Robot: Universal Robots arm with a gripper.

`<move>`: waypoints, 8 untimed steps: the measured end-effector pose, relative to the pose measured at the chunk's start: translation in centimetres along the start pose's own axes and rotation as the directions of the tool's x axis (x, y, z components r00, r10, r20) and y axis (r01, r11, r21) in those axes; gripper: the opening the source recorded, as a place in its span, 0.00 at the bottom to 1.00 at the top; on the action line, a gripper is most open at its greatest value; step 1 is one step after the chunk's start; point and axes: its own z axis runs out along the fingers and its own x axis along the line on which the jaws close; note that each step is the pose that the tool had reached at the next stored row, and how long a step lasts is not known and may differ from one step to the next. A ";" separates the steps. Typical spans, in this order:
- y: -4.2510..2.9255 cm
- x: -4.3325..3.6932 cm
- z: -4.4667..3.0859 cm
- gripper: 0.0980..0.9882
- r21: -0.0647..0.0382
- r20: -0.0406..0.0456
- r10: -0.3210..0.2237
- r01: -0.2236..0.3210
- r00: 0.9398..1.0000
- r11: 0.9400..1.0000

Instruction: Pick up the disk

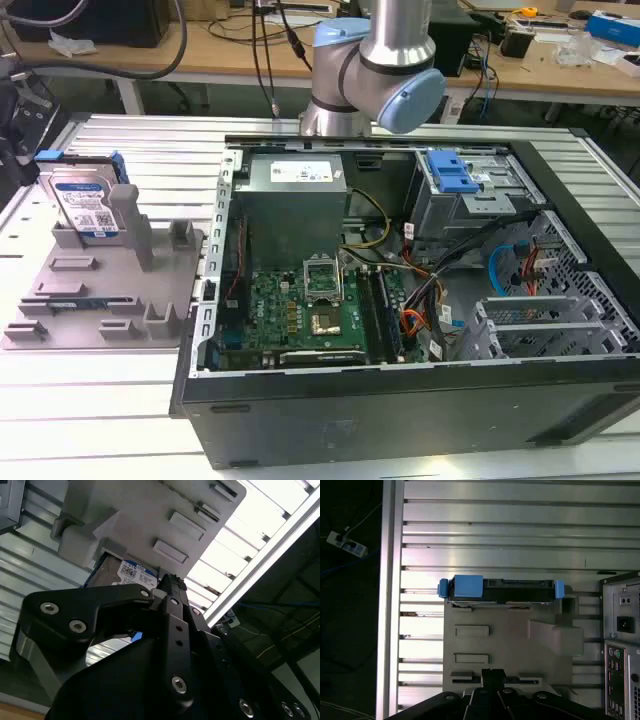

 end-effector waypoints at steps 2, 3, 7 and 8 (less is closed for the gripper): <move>0.00 0.00 0.00 0.01 0.000 0.000 0.000 0.000 1.000 1.000; 0.00 0.00 0.00 0.01 0.000 0.000 0.000 0.000 1.000 1.000; 0.00 0.00 0.00 0.01 0.000 0.000 0.000 0.000 1.000 1.000; 0.00 0.00 0.00 0.01 0.000 0.000 0.000 0.000 1.000 1.000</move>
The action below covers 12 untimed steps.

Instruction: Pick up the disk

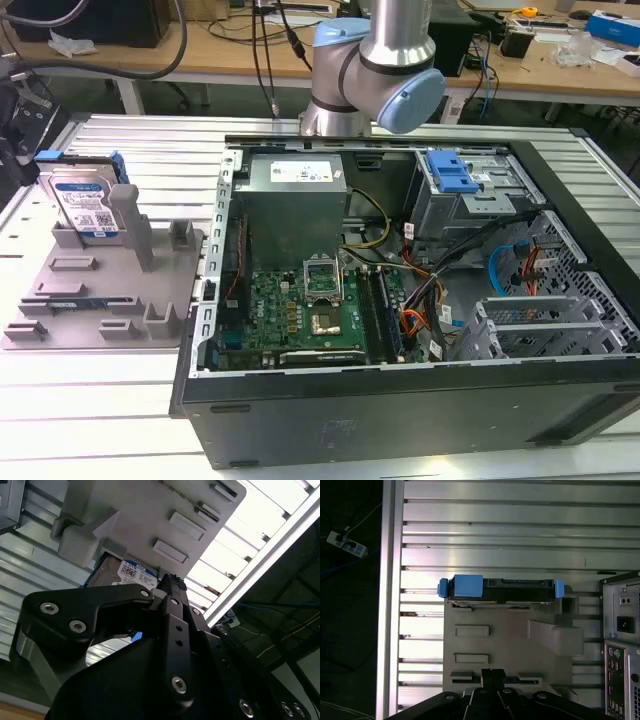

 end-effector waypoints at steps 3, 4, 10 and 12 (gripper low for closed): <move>0.00 0.00 0.00 0.01 0.000 0.000 0.000 0.000 1.000 1.000; 0.00 0.00 0.00 0.01 0.000 0.000 0.000 0.000 1.000 1.000; 0.00 0.00 0.01 0.01 0.000 -0.003 -0.081 0.081 0.997 0.997; 0.00 0.00 0.01 0.01 0.000 -0.004 -0.118 0.118 0.993 0.993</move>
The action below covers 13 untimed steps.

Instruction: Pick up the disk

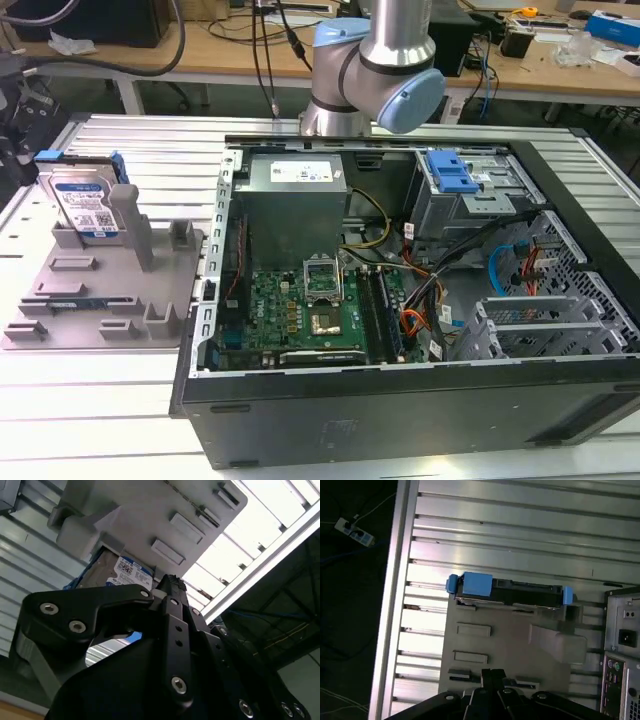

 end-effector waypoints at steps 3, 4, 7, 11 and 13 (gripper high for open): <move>0.00 0.00 0.04 0.01 0.000 -0.006 -0.149 0.149 0.989 0.989; 0.00 0.00 0.05 0.01 0.000 -0.007 -0.172 0.172 0.985 0.985; 0.00 0.00 0.08 0.01 -0.001 -0.010 -0.254 0.254 0.967 0.967; -0.01 0.00 0.12 0.01 -0.002 -0.014 -0.360 0.360 0.933 0.933; 0.00 0.00 0.13 0.01 -0.003 -0.015 -0.394 0.394 0.919 0.919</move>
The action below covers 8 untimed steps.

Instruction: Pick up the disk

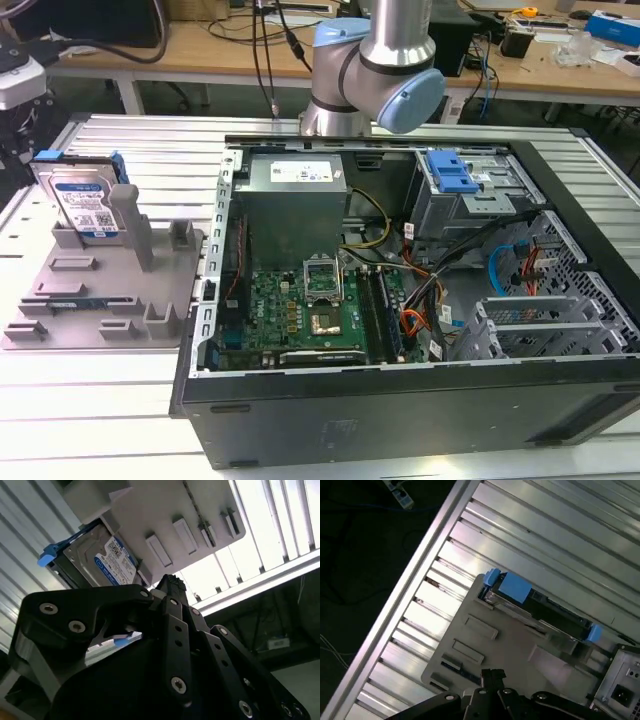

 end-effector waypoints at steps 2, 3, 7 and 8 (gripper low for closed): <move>0.00 0.00 0.01 0.01 0.000 -0.002 -0.044 0.044 0.999 0.999; 0.00 0.00 0.02 0.01 0.000 -0.003 -0.079 0.079 0.997 0.997; -0.01 0.00 0.05 0.01 -0.001 -0.007 -0.190 0.190 0.982 0.982; -0.01 0.00 0.05 0.01 -0.001 -0.008 -0.209 0.209 0.978 0.978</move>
